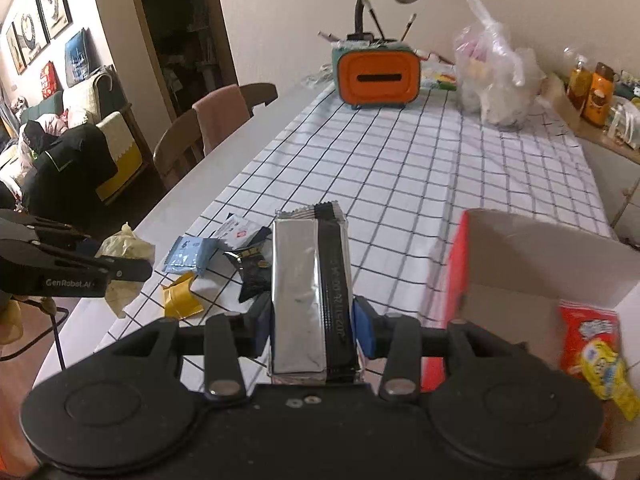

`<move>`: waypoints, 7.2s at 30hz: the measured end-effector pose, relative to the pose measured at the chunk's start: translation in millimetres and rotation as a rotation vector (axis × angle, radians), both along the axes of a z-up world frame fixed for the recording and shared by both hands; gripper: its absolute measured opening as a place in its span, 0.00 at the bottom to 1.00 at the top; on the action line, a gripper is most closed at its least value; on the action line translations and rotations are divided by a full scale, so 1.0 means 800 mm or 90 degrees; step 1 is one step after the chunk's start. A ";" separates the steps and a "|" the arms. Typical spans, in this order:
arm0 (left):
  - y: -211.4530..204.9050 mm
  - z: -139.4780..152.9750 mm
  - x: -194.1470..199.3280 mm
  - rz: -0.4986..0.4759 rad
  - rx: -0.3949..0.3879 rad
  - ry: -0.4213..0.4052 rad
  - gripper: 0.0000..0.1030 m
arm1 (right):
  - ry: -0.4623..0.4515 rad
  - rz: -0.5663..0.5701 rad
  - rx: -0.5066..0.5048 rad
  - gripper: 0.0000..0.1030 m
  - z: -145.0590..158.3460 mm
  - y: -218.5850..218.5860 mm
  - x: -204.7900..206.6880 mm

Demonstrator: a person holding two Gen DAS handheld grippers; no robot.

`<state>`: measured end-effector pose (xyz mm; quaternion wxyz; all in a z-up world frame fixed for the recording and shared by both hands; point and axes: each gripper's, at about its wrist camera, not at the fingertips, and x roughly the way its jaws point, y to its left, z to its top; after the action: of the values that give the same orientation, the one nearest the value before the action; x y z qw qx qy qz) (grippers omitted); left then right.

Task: Organize snacks
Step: 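Carry the pale yellow bag and silver bar over the red box, then open both grippers to release the bag and bar into the box, then move both open grippers back toward the blue, white, black and yellow packets, then grasp the yellow packet with the left gripper while the right grasps the black sesame packet, then carry the yellow packet and black packet over the red box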

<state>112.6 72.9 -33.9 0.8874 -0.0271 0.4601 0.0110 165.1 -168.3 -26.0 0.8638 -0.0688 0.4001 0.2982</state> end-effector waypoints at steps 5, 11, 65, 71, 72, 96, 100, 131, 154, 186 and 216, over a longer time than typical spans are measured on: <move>-0.057 0.015 0.007 -0.014 0.003 -0.007 0.33 | -0.013 -0.007 0.004 0.40 0.014 -0.047 0.003; -0.128 0.026 0.021 -0.045 0.004 -0.015 0.33 | -0.020 -0.018 0.003 0.40 0.018 -0.106 0.012; -0.406 -0.080 0.204 -0.067 0.062 0.237 0.34 | 0.085 -0.082 -0.147 0.41 -0.085 -0.275 0.136; -0.404 -0.068 0.193 -0.077 0.054 0.213 0.35 | 0.084 -0.083 -0.128 0.42 -0.075 -0.280 0.131; -0.403 -0.065 0.191 -0.077 0.051 0.209 0.35 | 0.083 -0.083 -0.123 0.43 -0.073 -0.281 0.129; -0.332 0.019 0.112 -0.088 -0.016 0.052 0.64 | 0.028 -0.086 0.000 0.74 0.013 -0.256 0.061; -0.314 0.031 0.098 -0.088 -0.010 0.021 0.68 | 0.021 -0.080 0.016 0.77 0.022 -0.241 0.050; -0.075 0.015 0.008 -0.031 0.013 -0.063 0.84 | 0.032 -0.020 0.091 0.95 0.009 -0.037 0.003; 0.054 -0.088 0.018 0.180 -0.037 0.066 0.84 | -0.005 0.126 -0.038 0.94 -0.080 0.103 0.051; 0.072 -0.143 0.051 0.362 -0.093 0.160 0.73 | 0.007 0.300 -0.106 0.52 -0.161 0.186 0.101; 0.051 -0.105 0.031 0.249 -0.049 0.105 0.38 | 0.011 0.094 -0.056 0.31 -0.095 0.118 0.037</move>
<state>137.8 114.1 -117.9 0.8262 -0.1487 0.5170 0.1674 195.1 -74.0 -102.2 0.8319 -0.1334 0.4143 0.3442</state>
